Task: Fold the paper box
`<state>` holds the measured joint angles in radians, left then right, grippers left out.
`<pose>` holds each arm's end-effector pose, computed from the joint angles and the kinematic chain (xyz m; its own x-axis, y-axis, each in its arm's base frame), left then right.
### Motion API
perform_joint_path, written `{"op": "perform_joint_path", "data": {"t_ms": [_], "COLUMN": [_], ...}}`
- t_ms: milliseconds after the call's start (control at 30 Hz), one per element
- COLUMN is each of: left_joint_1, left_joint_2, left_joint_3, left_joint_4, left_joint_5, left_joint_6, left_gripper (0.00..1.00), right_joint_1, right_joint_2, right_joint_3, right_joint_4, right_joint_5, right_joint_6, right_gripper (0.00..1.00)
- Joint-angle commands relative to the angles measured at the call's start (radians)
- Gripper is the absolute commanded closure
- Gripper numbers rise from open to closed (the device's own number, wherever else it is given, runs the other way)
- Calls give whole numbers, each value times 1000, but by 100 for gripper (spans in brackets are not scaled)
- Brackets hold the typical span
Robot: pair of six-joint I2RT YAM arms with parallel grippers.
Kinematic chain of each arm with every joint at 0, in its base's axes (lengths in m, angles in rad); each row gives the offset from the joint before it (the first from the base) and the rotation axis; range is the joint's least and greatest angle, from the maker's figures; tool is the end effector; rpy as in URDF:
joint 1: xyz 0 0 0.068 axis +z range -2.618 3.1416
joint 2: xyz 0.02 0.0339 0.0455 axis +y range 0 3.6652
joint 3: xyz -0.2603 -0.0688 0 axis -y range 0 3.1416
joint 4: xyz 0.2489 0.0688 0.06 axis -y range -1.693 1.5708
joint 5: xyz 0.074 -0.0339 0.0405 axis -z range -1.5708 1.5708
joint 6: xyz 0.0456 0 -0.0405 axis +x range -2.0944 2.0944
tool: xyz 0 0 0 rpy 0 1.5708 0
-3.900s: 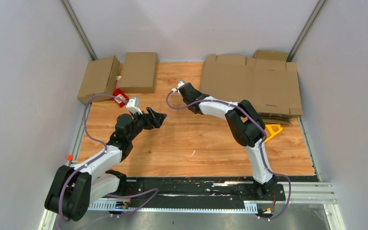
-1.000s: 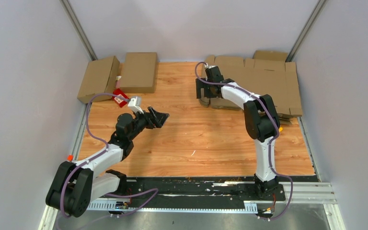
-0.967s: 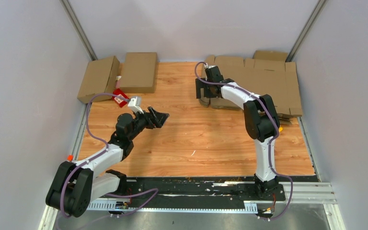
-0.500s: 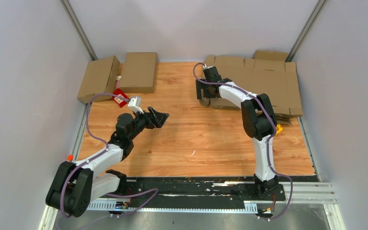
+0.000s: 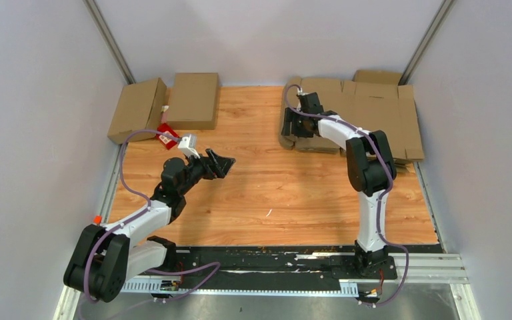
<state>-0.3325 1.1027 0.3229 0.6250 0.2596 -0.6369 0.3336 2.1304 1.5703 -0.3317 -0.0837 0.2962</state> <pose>0.2215 -0.0889 0.1952 -0.4474 -0.4536 -0.7708 0.3597 0.6978 -0.6194 0.4484 0.1594 0.1597 -0.8130 0.0261 -0.5817 -0.1449 0.9585 0.2455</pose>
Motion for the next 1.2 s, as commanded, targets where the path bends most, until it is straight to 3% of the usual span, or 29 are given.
{"op": "perform_joint_path", "data": {"t_ms": [0, 267, 733, 800, 933, 1033, 1167], "left_joint_1": [-3, -3, -3, -3, -3, -3, -3], "left_joint_2": [-13, -12, -15, -11, 12, 25, 32], "left_joint_3": [24, 23, 24, 24, 25, 25, 25], "left_joint_4": [22, 22, 22, 23, 37, 44, 47], "left_joint_5": [-5, -8, -7, -4, 2, 6, 4], "left_joint_6": [23, 25, 26, 24, 18, 16, 18], "left_gripper": [3, 3, 3, 3, 3, 3, 3], "right_joint_1": [-35, -58, -60, -61, -48, 0, 67], "right_joint_2": [-54, -98, -193, -205, -215, -197, -135], "right_joint_3": [-38, -79, -136, -153, -166, -130, -28], "right_joint_4": [46, 76, 34, 51, 108, 73, -6], "right_joint_5": [-37, -41, 82, 58, -98, -55, 52], "right_joint_6": [35, 37, -31, -54, -97, -135, -188], "right_gripper": [36, 58, 73, 67, 36, 16, 4]}}
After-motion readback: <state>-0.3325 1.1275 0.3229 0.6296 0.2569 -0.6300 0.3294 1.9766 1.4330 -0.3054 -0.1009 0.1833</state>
